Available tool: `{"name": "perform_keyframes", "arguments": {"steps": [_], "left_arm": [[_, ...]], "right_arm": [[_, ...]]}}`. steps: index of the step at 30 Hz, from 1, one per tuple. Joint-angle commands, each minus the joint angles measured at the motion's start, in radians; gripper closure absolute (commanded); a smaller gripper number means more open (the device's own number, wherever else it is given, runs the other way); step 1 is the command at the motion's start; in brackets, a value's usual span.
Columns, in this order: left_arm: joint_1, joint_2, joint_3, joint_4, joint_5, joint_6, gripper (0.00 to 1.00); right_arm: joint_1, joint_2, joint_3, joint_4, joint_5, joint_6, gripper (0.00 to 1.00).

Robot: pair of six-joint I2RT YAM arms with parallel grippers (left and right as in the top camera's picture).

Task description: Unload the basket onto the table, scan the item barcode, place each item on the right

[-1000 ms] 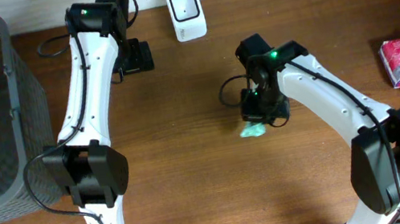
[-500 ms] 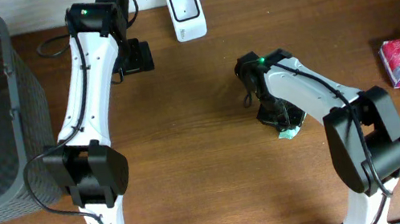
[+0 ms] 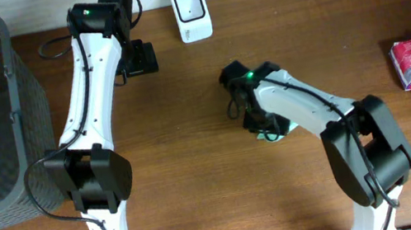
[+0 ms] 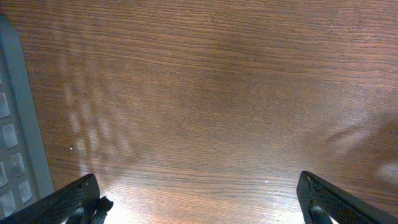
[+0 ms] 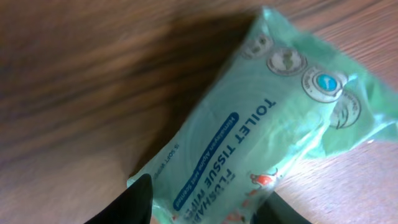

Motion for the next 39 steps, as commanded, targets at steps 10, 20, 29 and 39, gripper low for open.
{"name": "perform_keyframes", "arguments": {"steps": [10,20,29,39], "left_arm": [[-0.004,0.009,0.013,-0.001,-0.008,-0.010,0.01],[-0.004,0.009,0.013,-0.001,-0.008,-0.010,0.01],[-0.002,0.009,0.013,-0.001,-0.008,-0.010,0.01],[-0.002,0.009,0.013,-0.001,-0.008,-0.010,0.01]], "right_arm": [[-0.054,0.010,0.319,-0.264,-0.150,-0.307,0.20],[-0.043,0.032,0.302,-0.276,-0.084,-0.193,0.25],[-0.035,0.085,0.105,-0.215,-0.008,-0.033,0.37],[-0.035,0.085,0.085,-0.111,-0.195,-0.207,0.53]]}}
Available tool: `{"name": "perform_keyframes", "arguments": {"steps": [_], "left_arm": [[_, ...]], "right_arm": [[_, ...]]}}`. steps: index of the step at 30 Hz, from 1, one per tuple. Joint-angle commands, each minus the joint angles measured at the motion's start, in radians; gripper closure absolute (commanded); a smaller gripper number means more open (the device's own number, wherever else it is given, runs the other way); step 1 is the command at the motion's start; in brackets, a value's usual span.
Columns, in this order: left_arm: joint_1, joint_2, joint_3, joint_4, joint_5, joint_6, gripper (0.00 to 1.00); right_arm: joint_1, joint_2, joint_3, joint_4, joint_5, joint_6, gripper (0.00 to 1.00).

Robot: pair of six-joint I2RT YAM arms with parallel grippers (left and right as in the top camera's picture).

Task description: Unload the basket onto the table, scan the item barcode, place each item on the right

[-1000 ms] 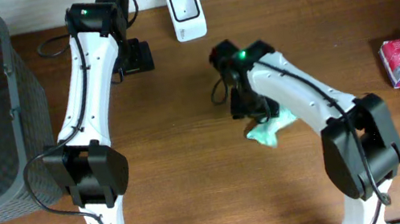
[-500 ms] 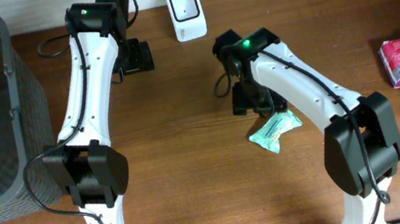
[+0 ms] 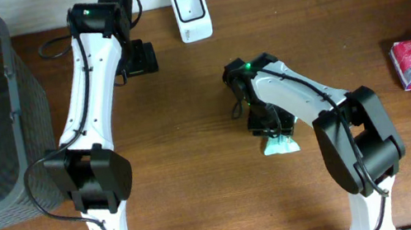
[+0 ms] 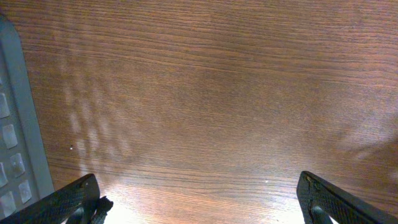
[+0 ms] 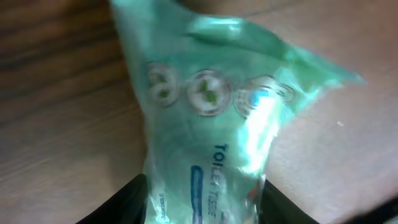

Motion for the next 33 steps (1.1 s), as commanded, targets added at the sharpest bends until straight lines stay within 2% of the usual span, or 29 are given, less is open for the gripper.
{"name": "perform_keyframes", "arguments": {"steps": [1,5,7,11,19,21,23,27,30,31,33], "left_arm": [[-0.002,0.009,0.013,-0.001,-0.008,-0.010,0.01],[-0.002,0.009,0.013,-0.001,-0.008,-0.010,0.01],[-0.002,0.009,0.013,-0.001,-0.008,-0.010,0.01],[-0.002,0.009,0.013,-0.001,-0.008,-0.010,0.01],[-0.002,0.009,0.013,-0.001,-0.008,-0.010,0.01],[-0.002,0.009,0.013,-0.001,-0.008,-0.010,0.01],[-0.002,0.009,0.013,-0.001,-0.008,-0.010,0.01],[-0.002,0.009,0.013,-0.001,-0.008,-0.010,0.01],[-0.002,0.009,0.013,-0.001,-0.008,-0.010,0.01],[-0.002,0.009,0.013,-0.001,-0.008,-0.010,0.01],[-0.002,0.009,0.013,-0.001,-0.008,-0.010,0.01]], "right_arm": [[0.005,0.005,-0.005,0.069,-0.198,-0.166,0.53],[0.005,0.005,-0.005,0.246,-0.606,-0.428,0.53],[0.005,0.005,-0.005,0.304,-0.696,-0.479,0.53],[-0.016,0.005,0.001,0.304,-0.693,-0.562,0.53],[-0.174,0.005,0.058,0.153,-0.686,-0.643,0.52],[-0.213,0.005,0.058,0.096,-0.719,-0.650,0.44],[-0.235,0.005,0.058,0.024,-0.782,-0.722,0.40],[-0.214,0.005,0.058,0.028,-0.823,-0.713,0.40],[-0.198,0.005,0.058,0.093,-0.785,-0.633,0.40],[-0.198,0.005,0.058,0.109,-0.716,-0.577,0.35],[-0.202,0.005,0.058,0.127,-0.628,-0.509,0.13]]}}
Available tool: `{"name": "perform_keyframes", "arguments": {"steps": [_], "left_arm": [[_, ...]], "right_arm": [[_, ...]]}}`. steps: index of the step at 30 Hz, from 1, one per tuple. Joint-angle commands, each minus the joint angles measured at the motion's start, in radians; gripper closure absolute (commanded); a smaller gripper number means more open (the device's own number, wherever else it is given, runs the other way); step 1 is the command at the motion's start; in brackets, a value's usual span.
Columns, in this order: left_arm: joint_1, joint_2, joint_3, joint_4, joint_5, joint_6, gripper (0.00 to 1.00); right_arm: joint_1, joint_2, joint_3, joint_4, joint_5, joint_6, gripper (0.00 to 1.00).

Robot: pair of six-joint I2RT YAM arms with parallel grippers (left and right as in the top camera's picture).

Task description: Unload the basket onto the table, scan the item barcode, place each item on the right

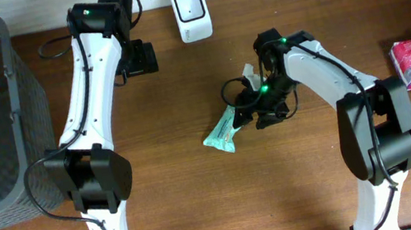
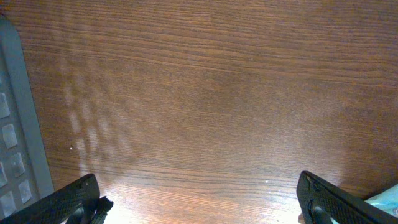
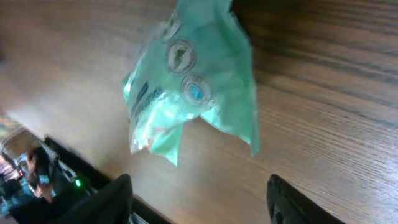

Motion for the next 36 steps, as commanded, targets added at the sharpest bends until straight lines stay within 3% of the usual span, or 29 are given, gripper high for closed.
{"name": "perform_keyframes", "arguments": {"steps": [1,3,10,12,16,19,27,30,32,33,36], "left_arm": [[-0.002,0.009,0.013,0.000,-0.008,-0.010,0.01],[-0.002,0.009,0.013,0.000,-0.008,-0.010,0.01],[-0.002,0.009,0.013,0.000,-0.008,-0.010,0.01],[-0.002,0.009,0.013,0.000,-0.008,-0.010,0.01],[-0.002,0.009,0.013,0.000,-0.008,-0.010,0.01],[-0.002,0.009,0.013,0.000,-0.008,-0.010,0.01],[-0.002,0.009,0.013,0.000,-0.008,-0.010,0.01],[-0.002,0.009,0.013,0.000,-0.008,-0.010,0.01],[-0.002,0.009,0.013,0.000,-0.008,-0.010,0.01],[-0.002,0.009,0.013,0.000,-0.008,-0.010,0.01],[-0.002,0.009,0.013,0.000,-0.008,-0.010,0.01]], "right_arm": [[-0.002,0.003,0.015,0.021,0.108,0.111,0.05],[0.002,0.003,0.015,0.033,0.105,0.109,0.01],[0.002,0.005,-0.008,0.145,0.056,0.076,0.00],[0.003,0.006,-0.022,0.180,0.021,0.077,0.06],[0.018,0.009,-0.078,0.256,0.026,0.076,0.09],[0.025,0.009,-0.124,0.332,-0.009,0.076,0.25],[0.093,0.010,-0.149,0.410,-0.046,0.076,0.32],[0.111,0.011,-0.149,0.425,-0.045,0.076,0.50],[0.113,0.012,-0.149,0.425,-0.042,0.077,0.84],[0.111,0.012,-0.149,0.425,-0.043,0.077,0.96],[0.110,0.010,-0.146,0.423,-0.051,0.088,0.96]]}}
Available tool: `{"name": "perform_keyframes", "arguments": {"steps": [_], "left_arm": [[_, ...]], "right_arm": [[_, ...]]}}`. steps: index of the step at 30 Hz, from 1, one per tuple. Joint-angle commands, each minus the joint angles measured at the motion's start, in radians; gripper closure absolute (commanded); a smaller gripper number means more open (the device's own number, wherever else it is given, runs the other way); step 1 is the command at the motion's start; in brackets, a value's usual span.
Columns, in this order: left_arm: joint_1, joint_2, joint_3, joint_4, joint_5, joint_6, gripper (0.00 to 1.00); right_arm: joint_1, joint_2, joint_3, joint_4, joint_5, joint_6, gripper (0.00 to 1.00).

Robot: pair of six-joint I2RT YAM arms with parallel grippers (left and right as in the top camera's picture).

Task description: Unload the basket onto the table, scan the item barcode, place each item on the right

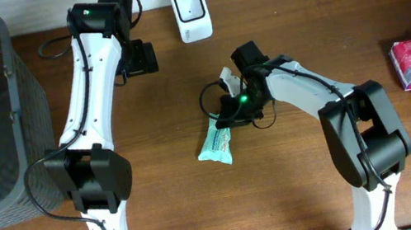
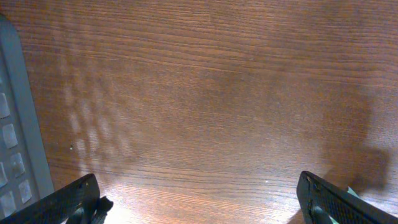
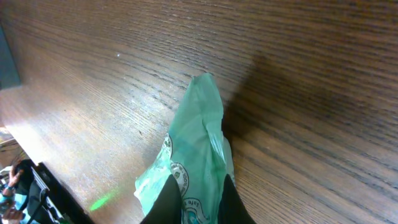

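A green pack of toilet tissue wipes (image 1: 215, 142) (image 3: 198, 146) is at the table's middle. My right gripper (image 1: 232, 110) (image 3: 198, 202) is shut on one end of it, and the rest of the pack points away from the wrist, down to the left in the overhead view. No barcode shows on the visible side. The white scanner (image 1: 192, 13) stands at the table's back edge, apart from the pack. My left gripper (image 1: 142, 59) (image 2: 199, 208) hovers open over bare wood at the back left, with nothing between its fingers (image 2: 69, 200).
A grey mesh basket fills the left end of the table, and its wall (image 2: 15, 130) shows in the left wrist view. Colourful snack packs and a white packet lie at the right edge.
My right gripper was open, its fingers wide apart beside the green pack. Now it is shut on the pack's end and sits further left. The left arm has not moved.
At first my right gripper was low over the green pack right of centre, a finger on either side. Then the pack lay turned beneath it. Later the pack lay further left with the gripper open. Now the gripper is shut on it.
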Motion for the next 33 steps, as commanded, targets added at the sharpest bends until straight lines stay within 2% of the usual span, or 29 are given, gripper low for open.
{"name": "perform_keyframes", "arguments": {"steps": [1,6,12,16,18,22,26,27,29,30,32,33], "left_arm": [[-0.002,0.009,0.013,-0.001,-0.008,-0.010,0.01],[-0.002,0.009,0.013,-0.001,-0.008,-0.010,0.01],[-0.002,0.009,0.013,-0.001,-0.008,-0.010,0.01],[-0.002,0.009,0.013,-0.001,-0.008,-0.010,0.01],[-0.002,0.009,0.013,-0.001,-0.008,-0.010,0.01],[-0.002,0.009,0.013,-0.001,-0.008,-0.010,0.01],[-0.002,0.009,0.013,-0.001,-0.008,-0.010,0.01],[-0.002,0.009,0.013,-0.001,-0.008,-0.010,0.01],[-0.002,0.009,0.013,-0.001,-0.008,-0.010,0.01],[-0.002,0.009,0.013,-0.001,-0.008,-0.010,0.01],[-0.002,0.009,0.013,-0.001,-0.008,-0.010,0.01],[-0.002,0.009,0.013,-0.001,-0.008,-0.010,0.01]], "right_arm": [[0.000,0.005,-0.001,-0.007,0.004,0.004,0.96],[-0.045,-0.051,0.128,-0.134,0.066,0.013,0.96],[-0.084,-0.119,0.367,-0.453,0.650,0.184,0.96],[-0.084,-0.118,0.400,-0.577,0.922,0.343,0.96],[-0.084,-0.116,0.398,-0.605,0.987,0.394,0.96],[-0.078,-0.089,0.395,-0.602,1.022,0.397,0.96],[-0.065,-0.015,0.384,-0.606,0.994,0.396,0.93],[-0.072,-0.014,0.384,-0.604,0.963,0.396,0.77],[-0.087,-0.018,0.385,-0.603,0.933,0.396,0.33],[-0.105,-0.017,0.385,-0.609,0.901,0.392,0.18],[-0.154,-0.017,0.385,-0.629,0.795,0.348,0.02],[-0.189,-0.017,0.385,-0.632,0.728,0.309,0.01]]}}
